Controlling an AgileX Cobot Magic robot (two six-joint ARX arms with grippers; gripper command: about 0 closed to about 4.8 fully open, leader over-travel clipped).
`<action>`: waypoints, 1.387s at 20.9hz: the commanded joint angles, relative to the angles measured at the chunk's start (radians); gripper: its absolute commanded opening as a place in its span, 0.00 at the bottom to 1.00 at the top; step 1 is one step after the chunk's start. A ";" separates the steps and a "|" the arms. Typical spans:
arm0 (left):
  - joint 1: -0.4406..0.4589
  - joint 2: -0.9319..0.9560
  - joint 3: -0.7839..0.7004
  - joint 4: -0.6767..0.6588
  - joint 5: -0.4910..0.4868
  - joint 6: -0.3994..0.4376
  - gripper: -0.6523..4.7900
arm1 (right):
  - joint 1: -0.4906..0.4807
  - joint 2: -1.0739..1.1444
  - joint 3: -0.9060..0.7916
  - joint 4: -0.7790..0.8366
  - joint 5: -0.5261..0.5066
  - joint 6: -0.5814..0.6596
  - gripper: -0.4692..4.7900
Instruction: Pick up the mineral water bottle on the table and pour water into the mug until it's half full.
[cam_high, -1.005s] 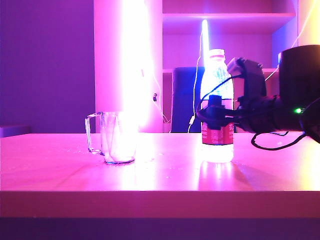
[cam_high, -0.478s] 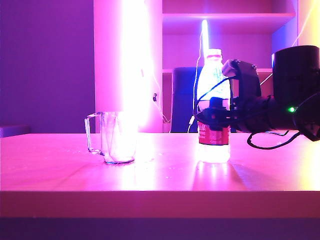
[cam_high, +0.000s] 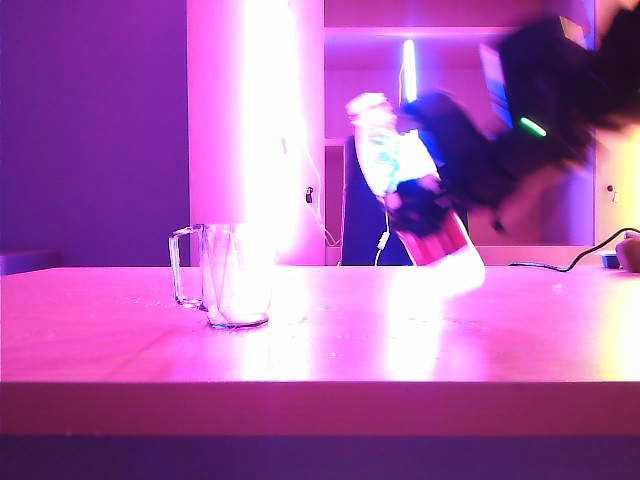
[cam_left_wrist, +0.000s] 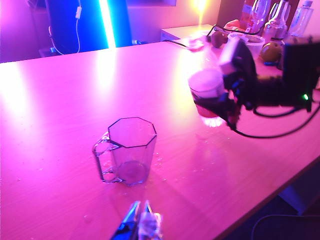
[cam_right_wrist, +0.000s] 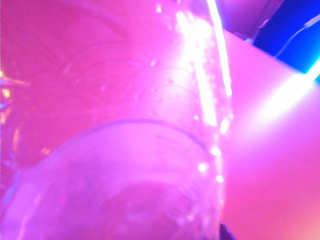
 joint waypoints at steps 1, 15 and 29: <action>0.001 0.000 0.004 0.006 -0.120 0.002 0.11 | 0.066 -0.006 0.129 -0.167 0.124 -0.190 0.64; 0.000 0.000 0.004 0.007 -0.111 -0.003 0.11 | 0.175 0.027 0.255 -0.286 0.381 -0.638 0.64; 0.000 0.000 0.004 0.005 -0.005 -0.003 0.11 | 0.201 0.050 0.257 -0.188 0.562 -0.965 0.64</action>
